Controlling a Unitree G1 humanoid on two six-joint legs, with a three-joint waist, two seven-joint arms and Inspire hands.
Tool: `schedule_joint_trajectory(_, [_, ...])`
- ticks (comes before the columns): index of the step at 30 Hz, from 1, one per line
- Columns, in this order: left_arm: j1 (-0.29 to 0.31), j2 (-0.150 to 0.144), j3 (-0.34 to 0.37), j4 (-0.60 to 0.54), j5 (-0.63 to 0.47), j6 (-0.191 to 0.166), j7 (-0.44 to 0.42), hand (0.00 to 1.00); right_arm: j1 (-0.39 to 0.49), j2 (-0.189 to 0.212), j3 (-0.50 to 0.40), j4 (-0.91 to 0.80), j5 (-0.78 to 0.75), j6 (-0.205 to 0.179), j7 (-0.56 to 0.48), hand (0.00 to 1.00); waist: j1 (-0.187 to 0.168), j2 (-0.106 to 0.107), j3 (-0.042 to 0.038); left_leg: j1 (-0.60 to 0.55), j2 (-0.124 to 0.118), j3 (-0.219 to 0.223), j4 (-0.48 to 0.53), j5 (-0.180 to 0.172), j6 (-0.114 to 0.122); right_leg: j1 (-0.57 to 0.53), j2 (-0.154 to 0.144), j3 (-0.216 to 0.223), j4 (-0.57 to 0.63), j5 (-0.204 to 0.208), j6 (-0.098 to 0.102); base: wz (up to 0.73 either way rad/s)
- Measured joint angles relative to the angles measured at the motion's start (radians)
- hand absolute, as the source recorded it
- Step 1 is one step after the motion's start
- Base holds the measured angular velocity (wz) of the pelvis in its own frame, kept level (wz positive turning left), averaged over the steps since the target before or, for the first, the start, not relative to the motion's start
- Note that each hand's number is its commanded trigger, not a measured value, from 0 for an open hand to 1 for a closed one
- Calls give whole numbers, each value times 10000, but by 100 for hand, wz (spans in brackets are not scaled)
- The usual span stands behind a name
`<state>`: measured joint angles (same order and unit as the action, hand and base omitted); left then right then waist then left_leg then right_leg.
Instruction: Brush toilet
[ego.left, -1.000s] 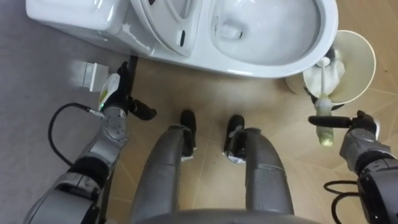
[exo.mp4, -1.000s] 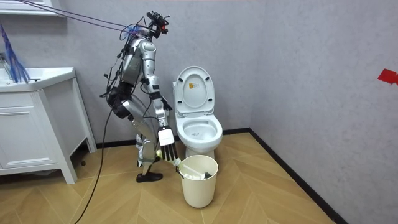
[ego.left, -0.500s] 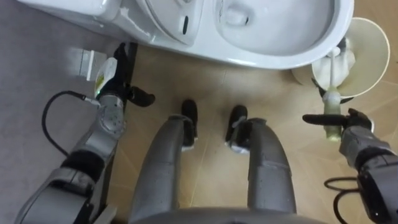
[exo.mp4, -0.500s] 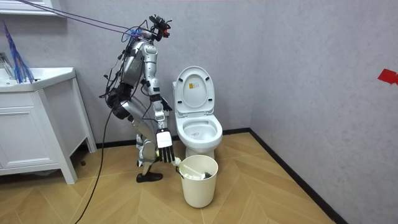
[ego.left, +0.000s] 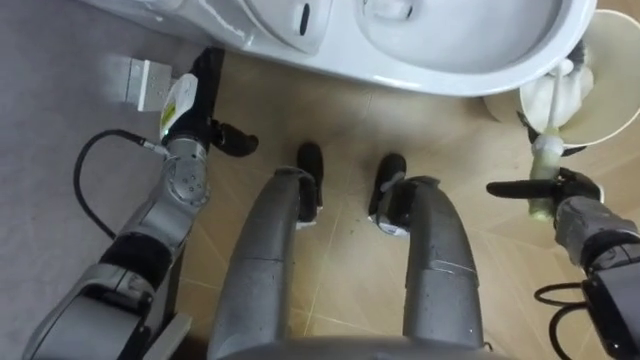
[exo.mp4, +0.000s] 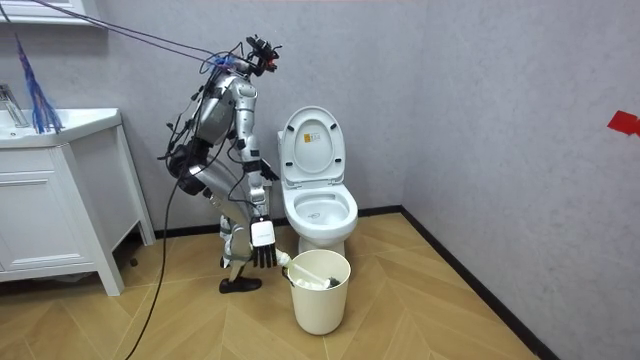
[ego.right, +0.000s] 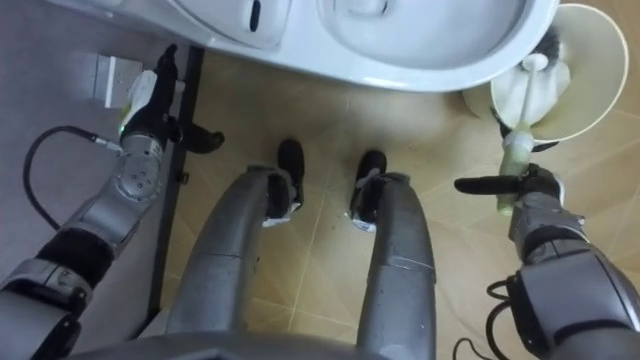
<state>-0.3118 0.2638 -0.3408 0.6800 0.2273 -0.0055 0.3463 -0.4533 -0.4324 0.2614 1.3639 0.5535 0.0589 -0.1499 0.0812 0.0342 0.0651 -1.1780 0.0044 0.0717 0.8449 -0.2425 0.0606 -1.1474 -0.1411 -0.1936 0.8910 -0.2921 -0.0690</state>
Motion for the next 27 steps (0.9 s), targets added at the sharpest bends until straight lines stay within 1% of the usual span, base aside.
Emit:
schedule_joint_trajectory(4, [-73, 0, -129, 18, -245, 2, 195, 0, -38, -78, 23, -28, 440, -22, 5, 0, 60, 0, 0, -337, 0, 26, 319, -108, 33, -336, -3, 31, 339, -107, 0, 0])
schedule_joint_trajectory(6, [-73, 1, -194, 23, -378, 1, 263, 0, -64, -87, 16, -25, 674, -48, 1, 0, 44, -2, -1, -555, -10, 29, 569, -191, 51, -534, -123, 19, 595, -197, -11, 4])
schedule_joint_trajectory(10, [-89, 8, -203, 23, -386, 4, 388, 0, -166, -110, 15, -9, 783, -35, -30, 0, 23, -3, -1, -808, -22, 71, 804, -222, 99, -800, -210, 34, 860, -250, 0, 1])
schedule_joint_trajectory(14, [-114, 7, -214, 19, -377, 12, 388, 0, -214, -118, 6, -15, 1019, -33, -121, 0, -53, -7, -2, -912, -159, 77, 939, -224, 121, -946, -390, 45, 1127, -326, 19, 8])
schedule_joint_trajectory(16, [-109, 6, -223, 17, -377, 37, 388, 0, -215, -119, 11, -20, 1273, -37, -122, 0, -61, -8, -2, -919, -175, 84, 990, -238, 143, -956, -420, 56, 1198, -349, 33, 3])
schedule_joint_trajectory(22, [-120, 57, -256, -259, -398, 45, 389, 0, -380, -145, 9, 3, 2685, -49, -102, 0, -84, -21, -9, -1270, -166, 135, 1381, -297, 222, -1319, -419, 144, 1572, -405, 57, 0])
schedule_joint_trajectory(24, [-126, 151, -306, -425, -402, 44, 403, 0, -421, -145, 0, 2, 3332, -54, -24, 0, -125, -21, -10, -1401, -185, 156, 1510, -313, 234, -1452, -483, 181, 1722, -431, 69, 0])
schedule_joint_trajectory(26, [-116, 270, -380, -553, -406, 45, 417, 0, -470, -145, 0, -12, 3881, -54, 9, 0, -144, -20, -10, -1480, -179, 170, 1577, -320, 245, -1543, -481, 202, 1775, -431, 69, 0])
schedule_joint_trajectory(27, [-116, 282, -380, -581, -442, 45, 446, 0, -479, -148, 0, -16, 4317, -49, 7, 0, -166, -20, -10, -1518, -184, 218, 1639, -339, 274, -1607, -481, 254, 1869, -448, 96, 0])
